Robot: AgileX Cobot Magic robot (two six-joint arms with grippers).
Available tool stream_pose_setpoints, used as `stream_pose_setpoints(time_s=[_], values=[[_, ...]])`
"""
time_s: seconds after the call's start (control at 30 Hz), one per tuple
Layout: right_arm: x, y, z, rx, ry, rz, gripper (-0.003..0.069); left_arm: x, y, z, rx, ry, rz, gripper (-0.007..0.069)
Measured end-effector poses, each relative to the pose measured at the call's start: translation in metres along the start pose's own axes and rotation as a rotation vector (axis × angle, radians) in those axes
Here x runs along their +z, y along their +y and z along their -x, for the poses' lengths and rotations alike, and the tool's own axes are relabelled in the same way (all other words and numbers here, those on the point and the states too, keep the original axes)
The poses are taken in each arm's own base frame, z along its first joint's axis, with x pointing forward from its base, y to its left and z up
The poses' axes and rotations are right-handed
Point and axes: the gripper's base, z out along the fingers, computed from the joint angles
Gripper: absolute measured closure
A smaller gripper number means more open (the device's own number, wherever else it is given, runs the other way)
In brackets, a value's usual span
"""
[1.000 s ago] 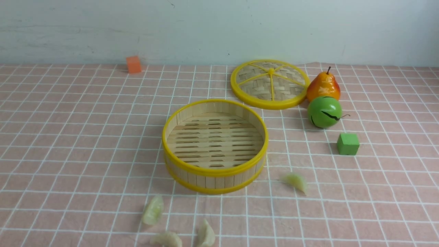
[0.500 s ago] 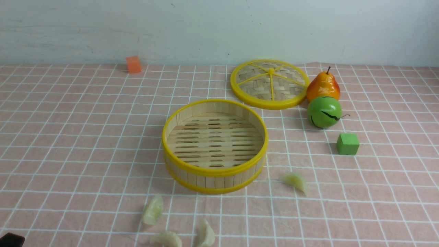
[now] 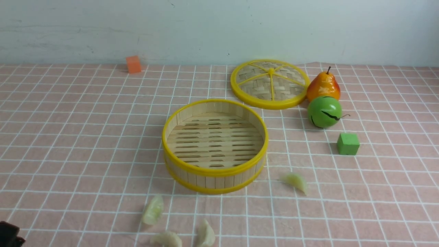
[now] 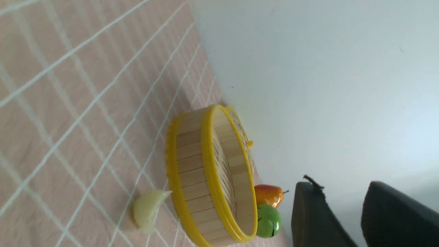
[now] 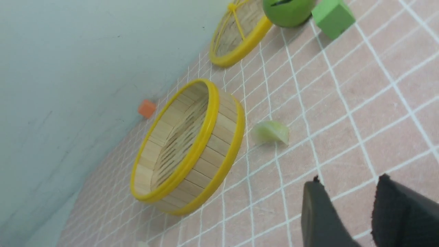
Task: Put the dumplings into the steamer on the table with the pink tablecloth.
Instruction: 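Reach for and grasp a dumpling on the table with the left gripper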
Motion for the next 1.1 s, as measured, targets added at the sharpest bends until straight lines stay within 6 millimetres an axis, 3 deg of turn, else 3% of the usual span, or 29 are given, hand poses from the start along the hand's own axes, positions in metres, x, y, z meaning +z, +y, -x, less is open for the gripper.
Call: stream_pose_setpoints(time_s=[0.1,0.17,0.2,0.3,0.37,0.53,0.63,0.7,0.83,0.93,1.03,1.07,1.1], values=[[-0.005,0.012,0.010,-0.084,-0.032,0.032,0.0429,-0.002,-0.020,0.005,0.141,0.042,0.004,0.0445],[-0.009,0.028,0.024,-0.190,-0.058,0.042,0.0482,0.006,-0.043,0.013,0.305,0.161,0.093,0.0536],[-0.009,0.031,0.026,-0.204,-0.061,0.044,0.0488,0.007,-0.044,0.013,0.316,0.172,0.102,0.0536],[-0.005,0.052,0.048,-0.331,-0.013,-0.004,0.0605,0.027,-0.062,0.023,0.464,0.345,0.236,0.0638],[0.005,0.066,0.062,-0.433,0.097,-0.050,0.0669,0.040,-0.072,0.028,0.564,0.450,0.279,0.0638],[0.036,0.085,0.079,-0.572,0.468,-0.118,0.0679,0.067,-0.085,0.026,0.778,0.737,0.351,0.0638],[0.050,0.092,0.076,-0.608,0.640,-0.087,0.0678,0.079,-0.086,0.020,0.827,0.858,0.396,0.0638],[0.061,0.102,0.066,-0.684,0.822,-0.019,0.0673,0.100,-0.086,0.010,0.859,0.974,0.464,0.0636],[0.065,0.111,0.046,-0.771,1.019,0.061,0.0669,0.128,-0.084,-0.005,0.897,1.083,0.519,0.0585],[0.062,0.116,0.032,-0.830,1.118,0.116,0.0666,0.159,-0.078,-0.023,0.910,1.170,0.558,0.0461],[0.062,0.119,0.028,-0.855,1.119,0.143,0.0662,0.185,-0.068,-0.036,0.906,1.215,0.597,0.0323],[0.062,0.119,0.028,-0.855,1.119,0.143,0.0662,0.186,-0.067,-0.036,0.905,1.218,0.600,0.0315],[0.062,0.120,0.029,-0.858,1.110,0.145,0.0661,0.199,-0.061,-0.043,0.905,1.233,0.617,0.0249]])
